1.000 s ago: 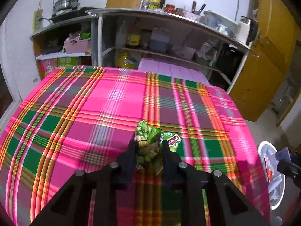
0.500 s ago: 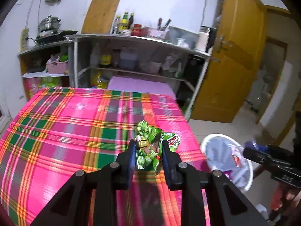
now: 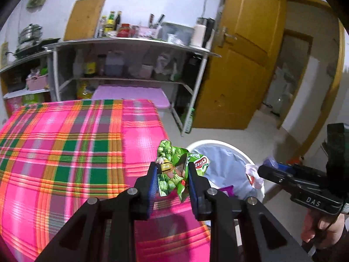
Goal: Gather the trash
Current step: 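Carry the cup and green wrapper over the bin and open both grippers, then withdraw both open grippers away from the bin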
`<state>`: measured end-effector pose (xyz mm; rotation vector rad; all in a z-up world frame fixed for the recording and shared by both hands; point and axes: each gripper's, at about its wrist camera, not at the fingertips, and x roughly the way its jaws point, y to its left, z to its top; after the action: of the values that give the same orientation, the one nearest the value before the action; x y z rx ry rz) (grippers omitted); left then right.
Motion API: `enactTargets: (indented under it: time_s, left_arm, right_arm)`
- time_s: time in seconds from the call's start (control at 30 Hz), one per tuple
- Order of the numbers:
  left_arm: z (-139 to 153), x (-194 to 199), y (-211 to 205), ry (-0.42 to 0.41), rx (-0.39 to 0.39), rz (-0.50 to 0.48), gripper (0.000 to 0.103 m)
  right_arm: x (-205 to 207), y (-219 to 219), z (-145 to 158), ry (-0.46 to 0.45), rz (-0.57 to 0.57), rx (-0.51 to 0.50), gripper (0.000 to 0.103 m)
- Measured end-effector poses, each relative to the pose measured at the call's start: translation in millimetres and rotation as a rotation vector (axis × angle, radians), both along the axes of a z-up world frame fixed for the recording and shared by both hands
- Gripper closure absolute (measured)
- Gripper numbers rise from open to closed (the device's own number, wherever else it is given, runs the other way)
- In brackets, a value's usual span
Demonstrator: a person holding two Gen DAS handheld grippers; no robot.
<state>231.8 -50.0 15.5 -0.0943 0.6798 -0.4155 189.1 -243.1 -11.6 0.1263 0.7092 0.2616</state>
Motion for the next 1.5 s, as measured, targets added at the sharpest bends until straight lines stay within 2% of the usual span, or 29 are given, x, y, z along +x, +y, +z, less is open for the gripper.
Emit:
enactTargets:
  time_s: [0.5, 0.8, 0.83, 0.9, 0.93, 1.2, 1.5]
  left_arm:
    - [-40, 36, -76, 0.094, 0.025, -0.115, 0.075]
    - [-68, 48, -96, 0.166, 0.05, -0.143, 0.072]
    - [-70, 49, -97, 0.173, 0.051, -0.141, 0.07]
    - [-72, 51, -97, 0.18, 0.05, -0.137, 0.064]
    - [-73, 51, -96, 0.183, 0.046, -0.136, 0.061]
    - [-67, 44, -90, 0.163, 0.041, -0.128, 0.06]
    - [-32, 4, -68, 0.071, 0.048, -0.097, 0.06]
  right_arm:
    - [16, -49, -35, 0.088, -0.077, 0.017, 0.072]
    - [25, -63, -55, 0.135, -0.095, 0.03, 0.072]
    - [25, -63, -56, 0.137, -0.096, 0.029, 0.071]
    - [26, -63, -56, 0.136, -0.097, 0.03, 0.063]
    - [26, -63, -56, 0.133, -0.099, 0.031, 0.056]
    - [21, -64, -52, 0.116, -0.102, 0.033, 0.055]
    - [-14, -47, -22, 0.033, -0.095, 0.031, 0.055]
